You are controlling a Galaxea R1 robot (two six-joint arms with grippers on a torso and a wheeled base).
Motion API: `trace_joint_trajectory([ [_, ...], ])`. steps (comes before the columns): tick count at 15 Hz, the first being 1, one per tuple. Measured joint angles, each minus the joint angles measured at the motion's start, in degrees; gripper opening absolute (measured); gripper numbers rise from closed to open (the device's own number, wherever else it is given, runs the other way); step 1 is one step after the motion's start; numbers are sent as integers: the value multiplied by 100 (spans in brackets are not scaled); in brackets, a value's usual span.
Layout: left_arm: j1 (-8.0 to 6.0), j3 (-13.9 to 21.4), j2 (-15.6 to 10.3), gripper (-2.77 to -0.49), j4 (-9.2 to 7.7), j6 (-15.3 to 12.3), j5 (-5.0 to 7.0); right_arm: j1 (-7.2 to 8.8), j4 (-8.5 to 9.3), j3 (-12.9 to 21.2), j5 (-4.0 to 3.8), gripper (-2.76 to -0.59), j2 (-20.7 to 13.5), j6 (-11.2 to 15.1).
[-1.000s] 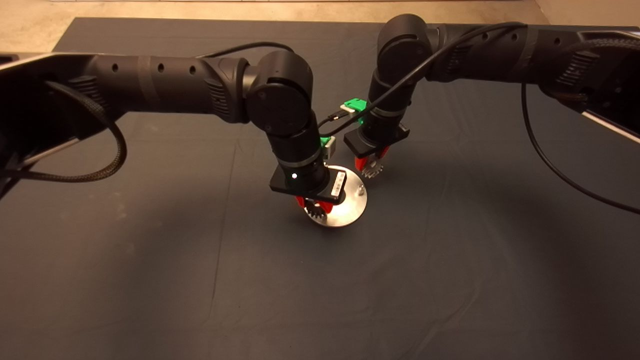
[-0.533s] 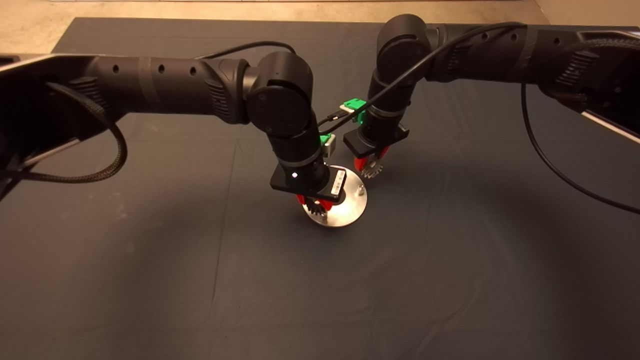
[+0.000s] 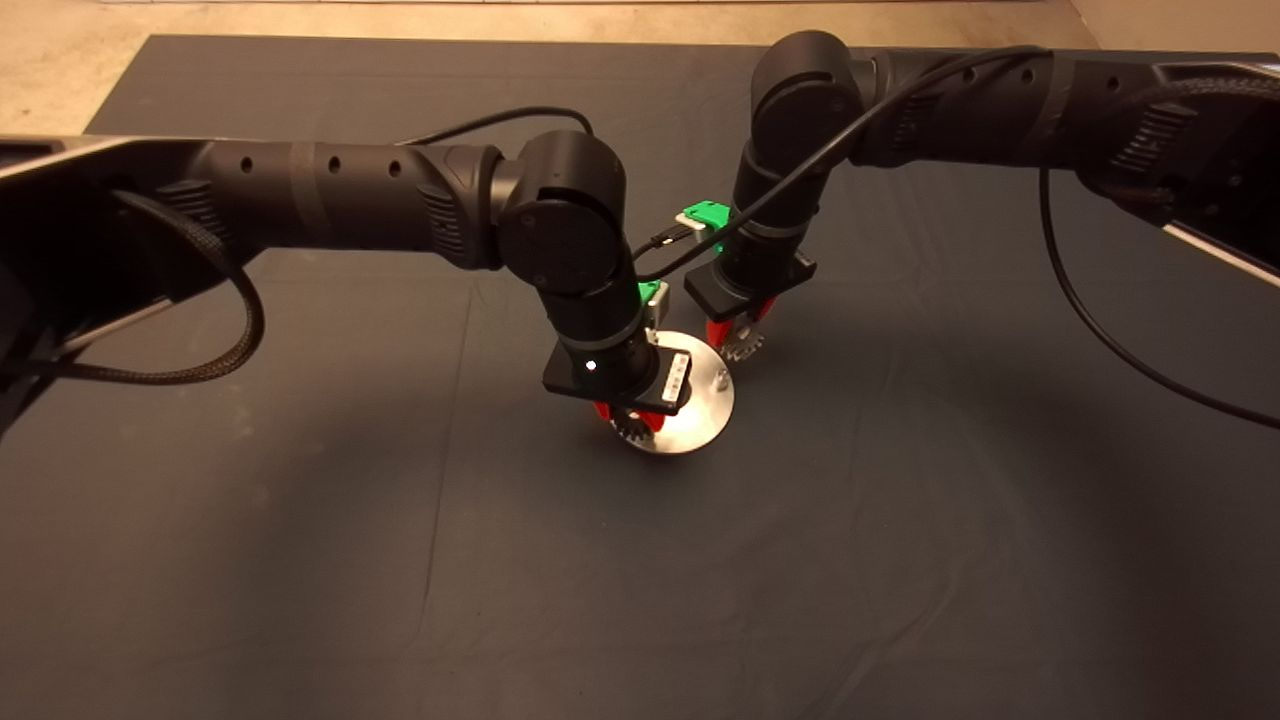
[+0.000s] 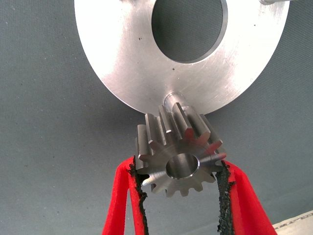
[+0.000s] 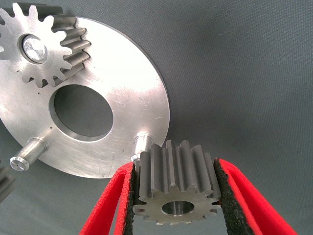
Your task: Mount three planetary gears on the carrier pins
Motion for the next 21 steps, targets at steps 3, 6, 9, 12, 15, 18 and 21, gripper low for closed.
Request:
trace_joint_trajectory([
  [3, 0, -72, 5, -271, 62, -2, 40, 0, 7, 0, 0, -234, 13, 0],
  [6, 2, -90, 93, -271, 73, -9, 60, 0, 22, 11, 0, -234, 16, 0],
  [9, 5, -90, 157, -271, 73, -9, 52, 0, 38, 16, 0, -234, 13, 0],
  [12, 5, -90, 138, -271, 73, -9, 123, 0, 61, 17, 2, -234, 16, 0],
  [15, 13, -83, 105, -271, 78, -13, 168, 0, 72, 22, -13, -234, 11, 0],
  [18, 16, -60, 69, -271, 80, -94, 295, 2, 94, 33, 0, -234, 11, 0],
  [21, 16, -60, 63, -271, 80, -101, 294, 2, 151, 88, -2, -234, 11, -2],
])
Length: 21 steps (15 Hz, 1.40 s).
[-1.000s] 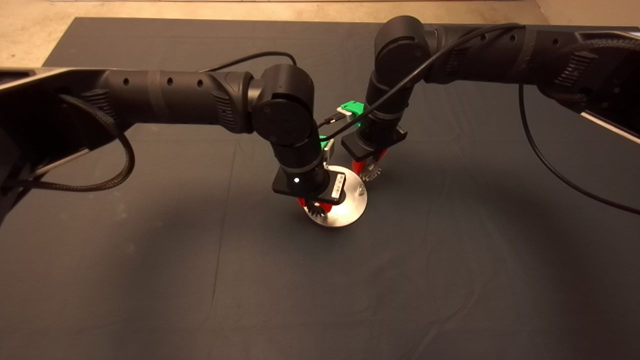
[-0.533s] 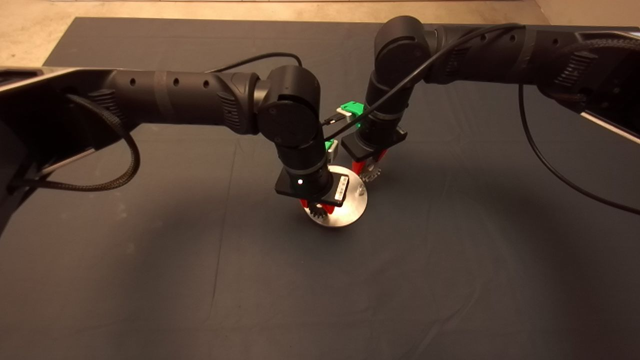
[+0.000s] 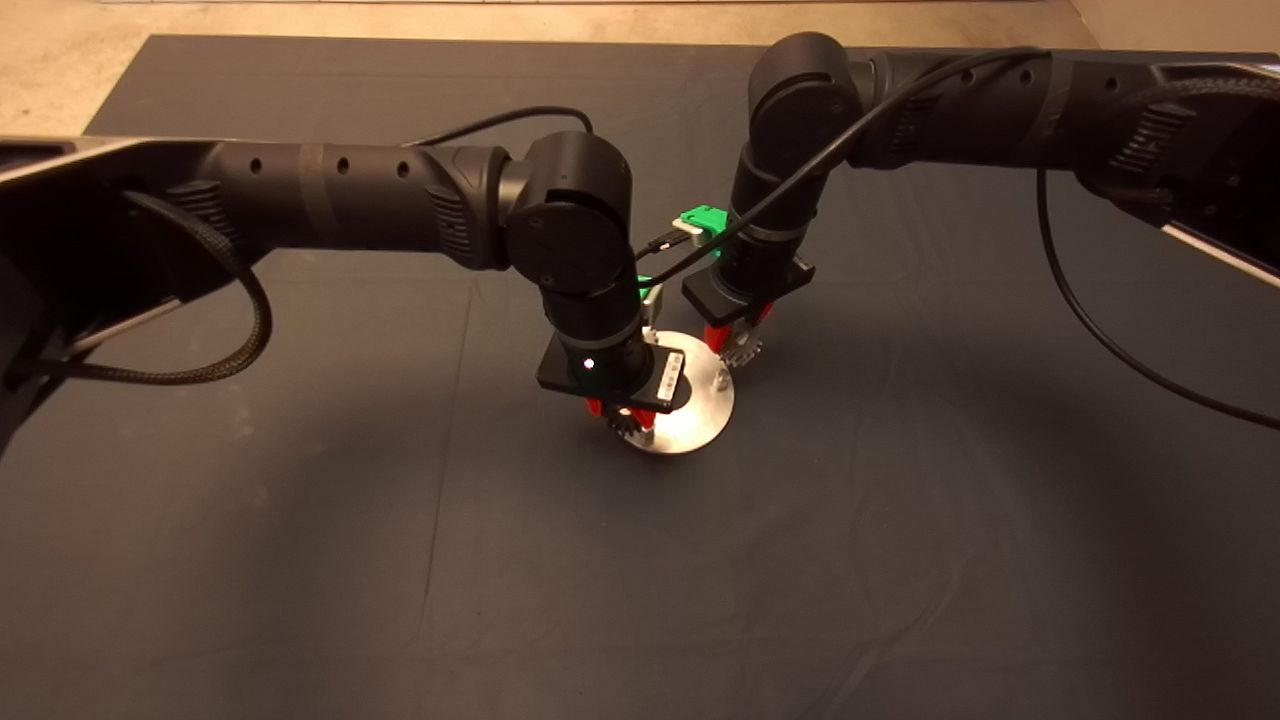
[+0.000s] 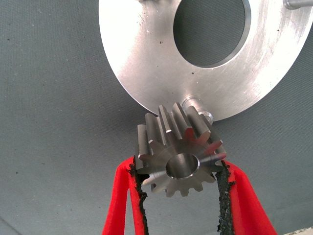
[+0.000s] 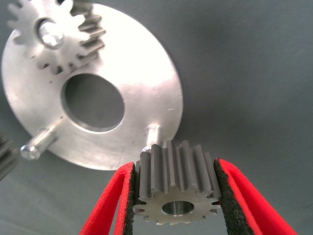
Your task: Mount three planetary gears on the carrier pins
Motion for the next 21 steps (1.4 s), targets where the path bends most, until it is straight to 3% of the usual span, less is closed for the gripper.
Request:
trace_joint_trajectory([
  [10, 0, 2, 0, -271, 0, 0, 4, 28, 137, 223, -2, -234, -48, 0],
  [16, 1, 2, 15, -271, 6, 0, 91, 27, 157, 345, -9, -234, -113, 2],
  [21, 141, 0, 13, -271, 11, -1, 91, 24, 162, 362, -5, -234, -124, 2],
])
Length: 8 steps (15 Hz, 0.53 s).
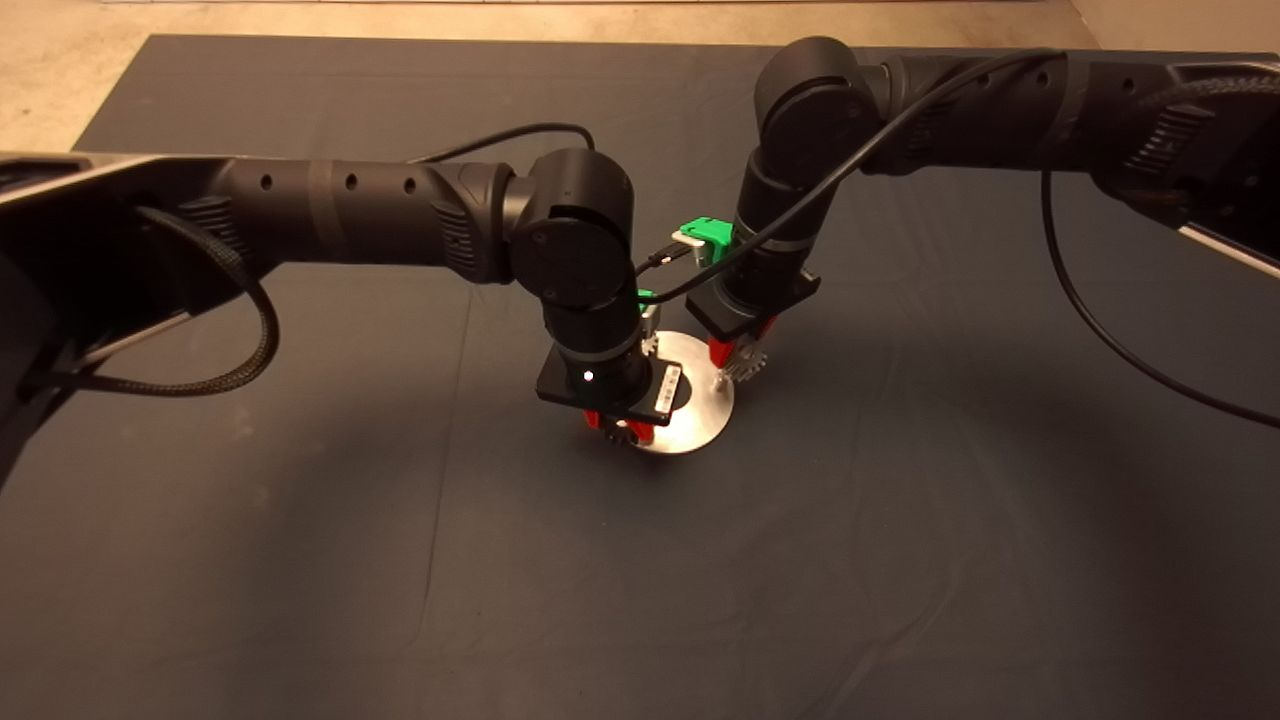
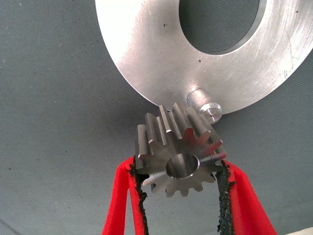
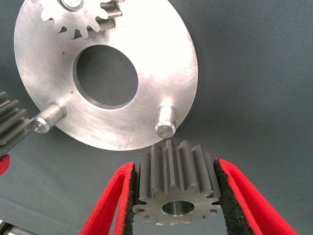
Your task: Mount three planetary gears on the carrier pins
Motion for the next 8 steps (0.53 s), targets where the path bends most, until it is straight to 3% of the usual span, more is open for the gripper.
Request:
trace_joint_trajectory([
  [8, -1, -98, 0, -271, -2, 9, -27, 0, 1, -1, 2, -234, -65, -2],
])
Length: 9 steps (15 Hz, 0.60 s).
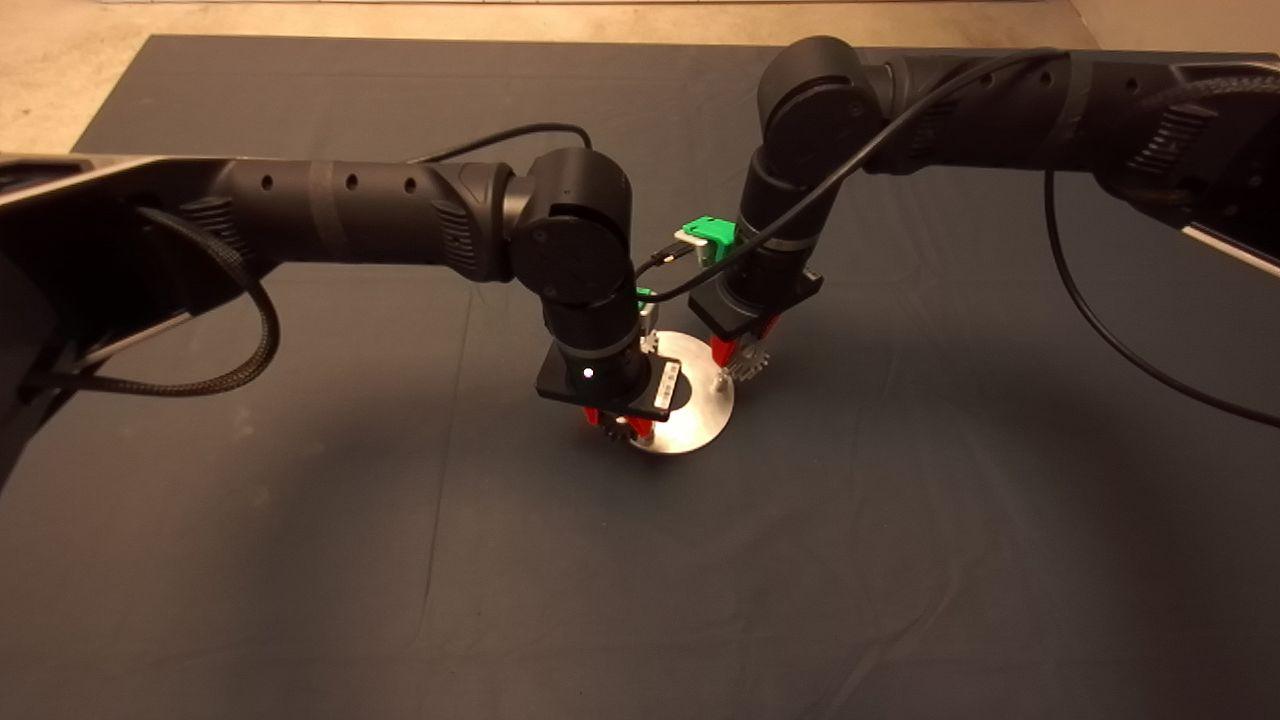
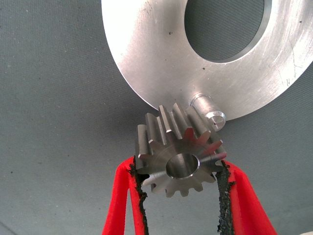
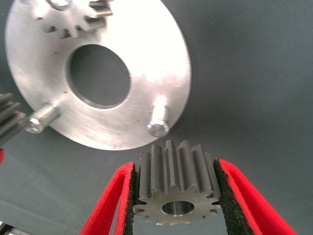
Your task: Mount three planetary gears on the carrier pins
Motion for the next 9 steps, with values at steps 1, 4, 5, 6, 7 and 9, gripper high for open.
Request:
trace_joint_trajectory([
  [1, 0, -2, 1, -271, 0, 0, -1, 1, 0, -2, 0, -234, -24, 2],
  [4, -10, -93, 65, -271, -11, 17, 16, 0, 2, -2, 0, -234, -94, 2],
  [5, -16, -112, 80, -271, -9, 22, 8, 0, 5, -2, 2, -234, -109, 2],
  [6, -14, -112, 78, -271, -9, 22, 2, 0, 5, -2, 2, -234, -140, 2],
  [7, -13, -116, 78, -271, -9, 22, -4, 2, 5, -2, -2, -234, -167, 2],
  [9, -16, -116, 78, -271, -11, 22, -1, 0, 5, -2, -11, -234, -177, 3],
])
